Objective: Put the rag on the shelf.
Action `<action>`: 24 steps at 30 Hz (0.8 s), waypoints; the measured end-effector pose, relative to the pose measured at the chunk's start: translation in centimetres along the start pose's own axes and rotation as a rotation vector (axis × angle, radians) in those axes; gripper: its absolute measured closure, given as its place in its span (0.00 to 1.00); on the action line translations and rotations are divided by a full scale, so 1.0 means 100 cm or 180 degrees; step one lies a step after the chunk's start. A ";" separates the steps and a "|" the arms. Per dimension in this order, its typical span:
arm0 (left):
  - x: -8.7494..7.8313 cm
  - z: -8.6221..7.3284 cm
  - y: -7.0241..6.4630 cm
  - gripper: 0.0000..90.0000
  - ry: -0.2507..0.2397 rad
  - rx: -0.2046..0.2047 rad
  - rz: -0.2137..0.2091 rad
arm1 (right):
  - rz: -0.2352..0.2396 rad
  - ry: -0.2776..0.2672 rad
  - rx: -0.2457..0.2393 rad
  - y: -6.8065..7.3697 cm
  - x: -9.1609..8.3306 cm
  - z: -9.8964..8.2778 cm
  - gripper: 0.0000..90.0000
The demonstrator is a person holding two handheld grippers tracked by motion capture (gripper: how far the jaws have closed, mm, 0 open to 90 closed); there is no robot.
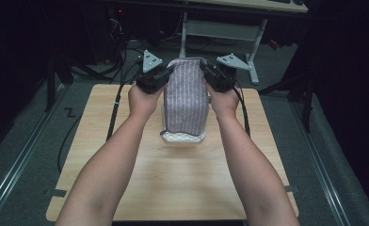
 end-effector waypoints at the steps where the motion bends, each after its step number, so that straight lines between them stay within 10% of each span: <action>1: 0.003 -0.001 0.002 0.87 0.0020 0.0062 0.0019 | 0.0000 0.0000 0.0000 0.000 0.000 0.000 0.91; 13: 0.029 -0.034 0.005 0.84 0.0369 -0.0325 -0.0036 | -0.0089 0.0329 -0.0081 -0.013 0.021 -0.024 0.89; 17: 0.036 -0.048 0.004 0.61 0.0560 -0.0585 -0.0223 | -0.0163 0.0514 0.0060 -0.022 0.026 -0.034 0.60; 24: 0.027 -0.048 0.008 0.50 0.0474 -0.0698 -0.0142 | -0.0197 0.0609 0.0113 -0.029 0.024 -0.038 0.55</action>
Point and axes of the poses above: each handheld gripper's, and its own axes: x roughly forward along the jaws, z roughly out of its top, y roughly to its left, the point moved 8 cm from there along x, roughly forward along the jaws, and after that the axes turned 12 degrees about x, right-handed, at the moved point
